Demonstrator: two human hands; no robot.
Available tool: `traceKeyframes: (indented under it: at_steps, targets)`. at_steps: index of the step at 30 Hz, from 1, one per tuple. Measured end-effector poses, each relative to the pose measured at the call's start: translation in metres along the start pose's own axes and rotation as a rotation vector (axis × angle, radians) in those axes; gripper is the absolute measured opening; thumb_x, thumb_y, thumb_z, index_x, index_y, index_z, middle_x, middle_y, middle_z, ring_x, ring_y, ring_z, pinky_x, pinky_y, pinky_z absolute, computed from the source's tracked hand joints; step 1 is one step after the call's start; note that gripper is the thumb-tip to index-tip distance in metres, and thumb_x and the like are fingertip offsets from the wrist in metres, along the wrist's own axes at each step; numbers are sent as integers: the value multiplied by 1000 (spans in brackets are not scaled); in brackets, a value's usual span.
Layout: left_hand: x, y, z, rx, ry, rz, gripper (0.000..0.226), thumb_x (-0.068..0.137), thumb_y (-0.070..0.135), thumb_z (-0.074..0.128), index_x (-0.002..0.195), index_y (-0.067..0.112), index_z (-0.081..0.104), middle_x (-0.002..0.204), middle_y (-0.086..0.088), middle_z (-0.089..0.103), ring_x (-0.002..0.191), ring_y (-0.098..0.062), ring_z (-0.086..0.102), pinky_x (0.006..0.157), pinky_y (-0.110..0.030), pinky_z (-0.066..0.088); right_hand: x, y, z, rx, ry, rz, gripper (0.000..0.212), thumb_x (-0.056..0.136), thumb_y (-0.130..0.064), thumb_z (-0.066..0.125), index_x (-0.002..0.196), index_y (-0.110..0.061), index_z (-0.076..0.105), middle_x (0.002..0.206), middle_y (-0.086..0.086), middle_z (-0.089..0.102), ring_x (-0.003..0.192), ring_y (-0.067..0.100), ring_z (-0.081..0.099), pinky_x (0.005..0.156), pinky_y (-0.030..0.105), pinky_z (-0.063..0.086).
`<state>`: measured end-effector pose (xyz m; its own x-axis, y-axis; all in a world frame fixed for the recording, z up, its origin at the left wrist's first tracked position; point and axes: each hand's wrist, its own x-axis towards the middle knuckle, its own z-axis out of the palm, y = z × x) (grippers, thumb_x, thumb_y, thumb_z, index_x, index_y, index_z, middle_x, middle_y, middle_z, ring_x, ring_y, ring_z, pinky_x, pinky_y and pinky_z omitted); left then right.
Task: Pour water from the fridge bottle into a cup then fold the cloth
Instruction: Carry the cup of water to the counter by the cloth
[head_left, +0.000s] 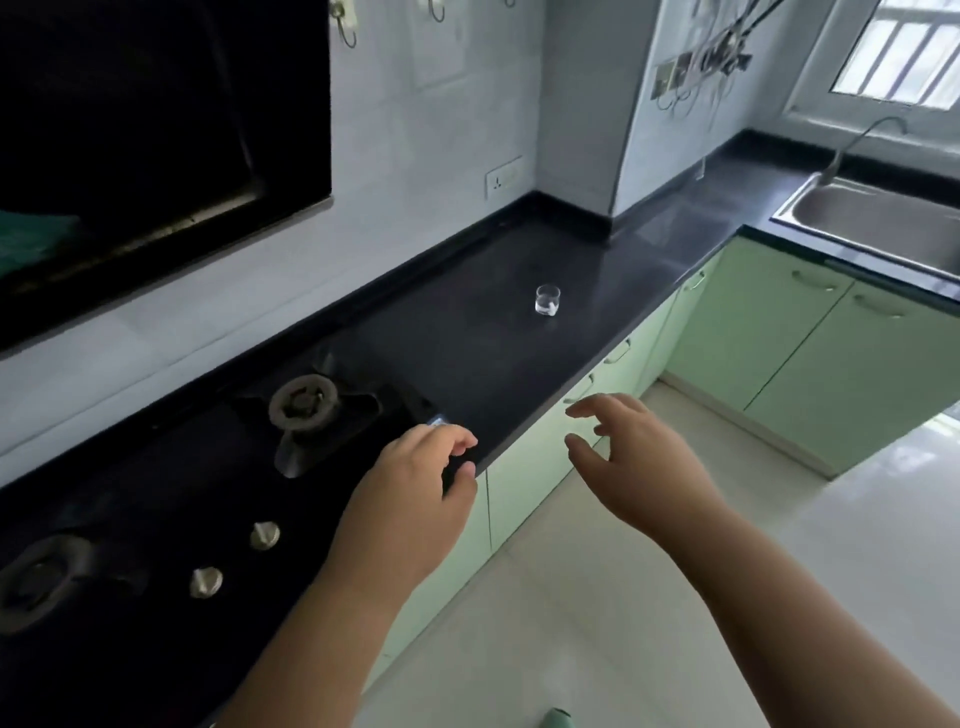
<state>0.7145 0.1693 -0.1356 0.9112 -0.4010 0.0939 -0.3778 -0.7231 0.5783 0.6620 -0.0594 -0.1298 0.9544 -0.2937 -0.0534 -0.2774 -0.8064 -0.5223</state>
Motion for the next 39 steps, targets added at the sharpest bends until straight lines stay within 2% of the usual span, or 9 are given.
traceKeyframes:
  at_steps: [6,13,18,22,28,32,35,38,39]
  targets:
    - [89,38,47,-21,-59,44,21,100,30,59,120,34,65,111,21,61,104,-3,58,91,-34,56,62,50,-32,-3,-5,62,32,102,-40,55,133,-37,58,143,-13,57,122,12,61,96,36,55]
    - [218,43,95,-37,-123,47,20,99,28,59,118,32,66,110,18,63,104,-7,61,90,-38,57,159,98,-42,-22,-15,135,35,103,-41,55,137,-36,56,142,-11,56,120,11,61,98,34,55]
    - [321,39,134,-96,-234,13,23,100,28,58,121,32,64,108,18,64,96,1,63,86,-28,56,229,131,-49,-13,-10,192,35,102,-38,58,136,-34,56,139,-11,57,121,11,61,97,31,52]
    - [392,29,168,-133,-281,-93,26,99,27,58,125,29,63,111,15,65,100,-5,64,86,-28,54,280,150,-56,-9,-7,220,37,102,-37,58,138,-30,57,140,-9,58,121,12,61,98,28,50]
    - [461,-1,221,-122,-396,-372,38,98,32,56,135,23,58,119,11,66,110,-15,62,90,-31,49,361,184,-54,-9,-108,194,41,101,-39,59,140,-28,56,140,-6,59,119,14,63,99,29,50]
    - [492,-12,259,-165,-411,-550,41,95,34,55,136,25,57,118,5,68,106,-18,67,90,-34,55,433,212,-44,-13,-206,123,42,100,-38,60,140,-25,57,138,-1,59,118,20,63,101,35,52]
    - [501,-14,288,-318,-363,-746,45,94,31,56,139,25,55,109,1,72,98,-18,72,91,-40,61,480,224,-36,-42,-345,45,43,99,-38,62,140,-26,57,139,0,58,117,21,64,102,38,53]
    - [508,-7,311,-558,-249,-939,43,103,17,52,145,17,48,108,-7,71,86,-18,68,72,-27,58,520,233,-30,-69,-435,-52,43,99,-38,61,140,-27,57,140,-1,58,119,22,64,103,38,52]
    - [511,-5,317,-591,-216,-974,42,104,16,52,145,17,48,111,-10,72,85,-18,68,70,-27,57,531,235,-28,-79,-452,-81,43,99,-38,61,141,-27,56,141,0,57,119,22,64,103,38,52]
